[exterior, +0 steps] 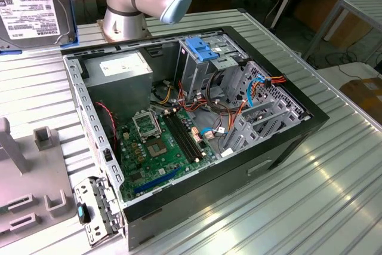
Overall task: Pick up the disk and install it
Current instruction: 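Pick up the disk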
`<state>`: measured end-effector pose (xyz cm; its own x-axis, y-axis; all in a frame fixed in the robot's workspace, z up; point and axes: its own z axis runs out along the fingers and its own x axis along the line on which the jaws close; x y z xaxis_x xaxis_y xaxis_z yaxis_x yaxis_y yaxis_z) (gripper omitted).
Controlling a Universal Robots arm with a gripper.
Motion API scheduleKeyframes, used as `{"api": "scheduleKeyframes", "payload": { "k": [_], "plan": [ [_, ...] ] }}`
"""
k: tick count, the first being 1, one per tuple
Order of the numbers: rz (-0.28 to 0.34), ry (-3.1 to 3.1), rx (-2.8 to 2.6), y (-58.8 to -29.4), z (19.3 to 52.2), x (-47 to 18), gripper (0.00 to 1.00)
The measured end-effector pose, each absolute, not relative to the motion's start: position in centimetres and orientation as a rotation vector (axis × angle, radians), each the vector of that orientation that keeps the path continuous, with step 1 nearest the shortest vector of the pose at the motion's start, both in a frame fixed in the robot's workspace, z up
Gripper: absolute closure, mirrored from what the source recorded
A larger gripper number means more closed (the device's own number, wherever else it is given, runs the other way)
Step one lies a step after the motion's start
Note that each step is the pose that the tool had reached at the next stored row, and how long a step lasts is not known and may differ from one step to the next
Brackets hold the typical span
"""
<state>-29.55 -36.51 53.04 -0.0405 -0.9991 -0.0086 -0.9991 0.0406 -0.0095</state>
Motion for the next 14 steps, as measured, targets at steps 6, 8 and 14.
{"api": "scheduleKeyframes", "payload": {
  "k": [6, 8, 14],
  "plan": [
    [-0.001, 2.257, -2.167, -36.5, 53.0, -27.7, 0.63],
    [-0.001, 2.257, -2.167, -36.5, 53.0, -27.0, 0.63],
    [-0.001, 2.257, -2.167, -36.5, 53.0, -25.3, 0.63]
  ]
}}
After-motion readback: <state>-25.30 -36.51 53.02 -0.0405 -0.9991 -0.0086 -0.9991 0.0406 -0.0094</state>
